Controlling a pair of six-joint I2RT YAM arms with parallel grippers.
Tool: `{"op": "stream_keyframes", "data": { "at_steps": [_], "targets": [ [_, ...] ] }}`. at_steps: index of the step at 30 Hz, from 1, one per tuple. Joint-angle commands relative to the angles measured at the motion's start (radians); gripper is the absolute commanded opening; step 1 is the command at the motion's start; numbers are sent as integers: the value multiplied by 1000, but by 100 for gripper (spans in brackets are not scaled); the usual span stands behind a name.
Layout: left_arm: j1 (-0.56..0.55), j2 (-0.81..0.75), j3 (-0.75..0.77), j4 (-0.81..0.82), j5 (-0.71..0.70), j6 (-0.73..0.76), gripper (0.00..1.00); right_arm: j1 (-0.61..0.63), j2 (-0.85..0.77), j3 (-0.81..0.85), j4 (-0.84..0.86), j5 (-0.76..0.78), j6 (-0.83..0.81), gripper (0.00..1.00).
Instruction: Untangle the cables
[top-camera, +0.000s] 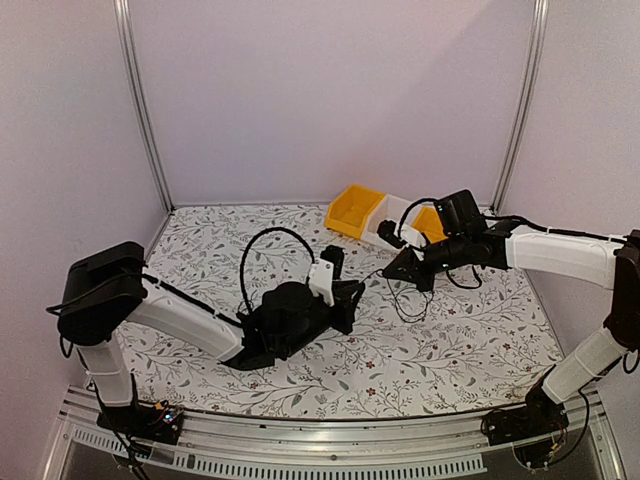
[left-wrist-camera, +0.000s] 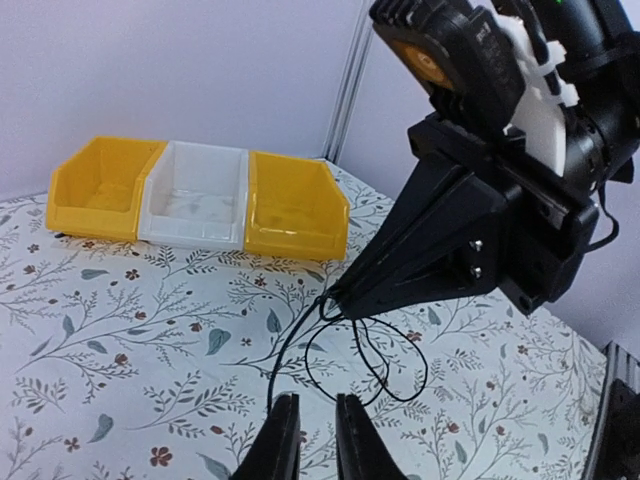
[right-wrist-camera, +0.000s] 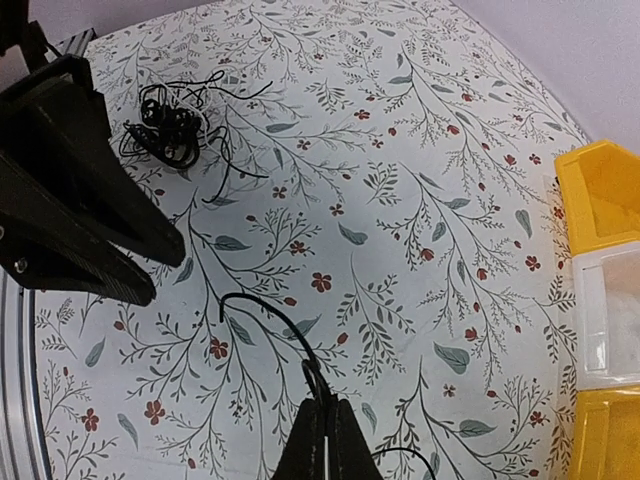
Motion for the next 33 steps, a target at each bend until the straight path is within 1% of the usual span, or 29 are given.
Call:
{"op": "stream_keyframes", "data": {
  "at_steps": [1,4,8,15,19,27,29,33],
  "targets": [
    [-12,84,93,44,-60,-106,6,5,-11,-2,48,18,61,0],
    [-5,124,153,35,-36,-116,5,5,-13,-8,60,14,76,0],
    [17,158,190,19,-2,-145,5,5,-13,-10,61,1,81,0],
    [67,195,213,15,62,-211,5,5,-25,-14,56,-22,72,0],
    [78,208,217,48,91,-208,5,5,-25,-16,55,-26,70,0],
    [74,221,206,137,227,-186,14,5,-17,-14,68,12,85,0],
    [74,226,207,147,240,-185,16,5,-15,-15,68,14,86,0],
    [76,232,218,133,212,-187,15,5,-16,-15,67,1,83,0]
  ]
}}
